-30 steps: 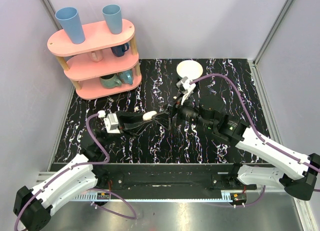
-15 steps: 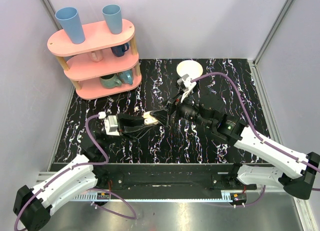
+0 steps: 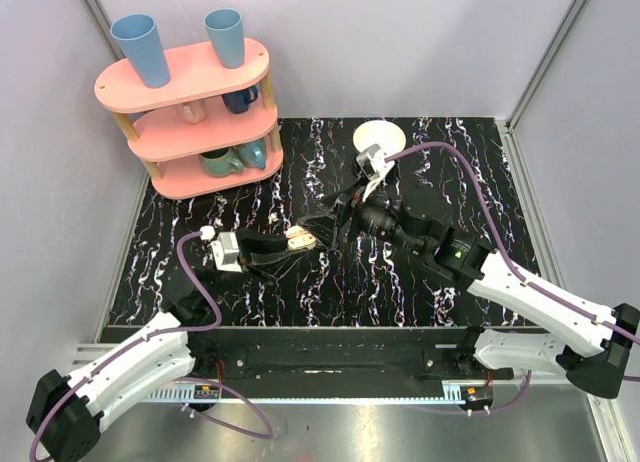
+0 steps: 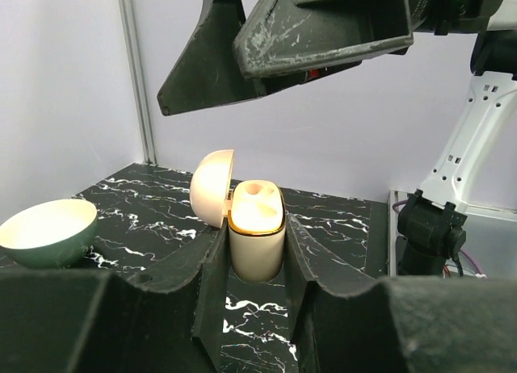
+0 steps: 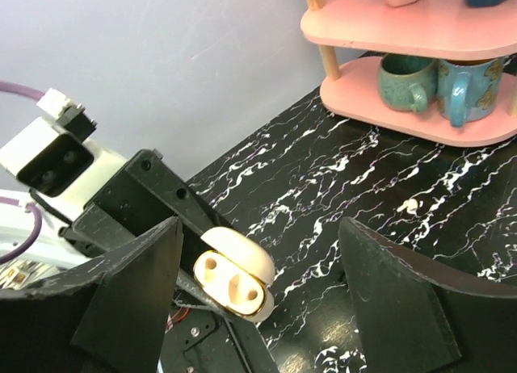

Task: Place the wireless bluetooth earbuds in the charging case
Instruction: Pick up the right earbud from the center of the board.

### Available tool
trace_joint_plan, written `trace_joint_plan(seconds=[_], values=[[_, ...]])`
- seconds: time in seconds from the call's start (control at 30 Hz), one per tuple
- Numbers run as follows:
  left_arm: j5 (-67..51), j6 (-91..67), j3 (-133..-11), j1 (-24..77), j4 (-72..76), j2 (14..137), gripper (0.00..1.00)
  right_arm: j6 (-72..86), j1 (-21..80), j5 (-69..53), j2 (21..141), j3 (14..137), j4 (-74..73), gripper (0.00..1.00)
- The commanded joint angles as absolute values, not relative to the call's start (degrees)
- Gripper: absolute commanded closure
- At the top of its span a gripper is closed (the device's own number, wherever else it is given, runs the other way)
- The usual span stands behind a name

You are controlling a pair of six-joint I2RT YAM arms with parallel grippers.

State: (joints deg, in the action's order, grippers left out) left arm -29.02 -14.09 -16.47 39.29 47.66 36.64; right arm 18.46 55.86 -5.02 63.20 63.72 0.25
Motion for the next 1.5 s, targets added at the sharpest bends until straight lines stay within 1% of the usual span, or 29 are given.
trace_joint_plan(seconds=[0.0, 0.03, 0.07, 0.13, 0.2, 0.23, 0.27, 0.33, 0.4, 0.5, 0.63, 0.73, 0.8, 1.0, 1.23, 1.47], values=[[-25.93, -14.15, -16.35, 39.46, 50.19, 34.55, 1.00, 18.89, 55.81, 0.68, 63.11, 67.06, 2.73, 0.15], [-25.67, -13.98, -16.43, 39.55, 49.66, 34.11, 1.00, 19.16, 55.72, 6.71, 62.67, 66.71, 2.55, 0.14], [-25.58, -13.54, -16.44, 39.46, 49.05, 33.75, 1.00, 19.42, 55.37, 9.99, 62.23, 66.27, 2.55, 0.15], [-24.79, -13.01, -16.78, 39.46, 46.77, 32.26, 1.00, 21.87, 53.45, 15.97, 61.35, 65.57, 1.24, 0.19], [-24.17, -11.96, -17.14, 39.55, 43.53, 30.42, 1.00, 27.47, 46.61, 15.04, 61.17, 65.39, -2.52, 0.21], [-24.00, -11.43, -17.75, 39.55, 42.29, 29.71, 1.00, 29.25, 44.06, 11.90, 61.43, 64.87, -2.98, 0.21], [-23.82, -10.38, -18.10, 39.46, 40.97, 29.01, 1.00, 30.49, 39.33, 10.91, 61.78, 64.69, -3.60, 0.23], [-23.03, -8.89, -19.16, 39.46, 37.10, 26.81, 1.00, 33.13, 35.44, 8.37, 65.10, 65.91, -7.37, 0.24], [-22.85, -8.00, -20.38, 39.46, 33.69, 24.88, 1.00, 33.84, 31.93, 7.30, 68.01, 66.27, -8.52, 0.26], [-22.59, -5.89, -22.23, 39.46, 29.29, 22.51, 1.00, 34.89, 29.45, 5.36, 74.51, 66.44, -8.53, 0.29], [-22.41, -2.91, -24.17, 39.46, 23.74, 20.48, 1.00, 36.38, 26.90, 2.28, 85.83, 70.38, -9.93, 0.34], [-22.59, -1.50, -25.14, 39.46, 20.22, 18.90, 1.00, 35.68, 26.81, 3.25, 93.67, 74.60, -11.51, 0.38], [-21.89, -1.23, -24.96, 39.46, 20.13, 17.93, 1.00, 35.42, 26.81, 2.99, 99.45, 76.80, -12.56, 0.39], [-20.83, -1.76, -24.87, 39.46, 20.30, 17.67, 1.00, 36.91, 27.24, 7.01, 113.18, 90.86, -20.46, 0.41], [-19.69, -1.41, -25.22, 39.38, 19.78, 17.84, 1.00, 37.71, 31.11, 18.62, 120.93, 98.61, -26.36, 0.41], [-19.25, -1.58, -25.66, 39.38, 19.25, 18.37, 1.00, 40.07, 32.78, 22.50, 125.24, 102.21, -29.79, 0.43]])
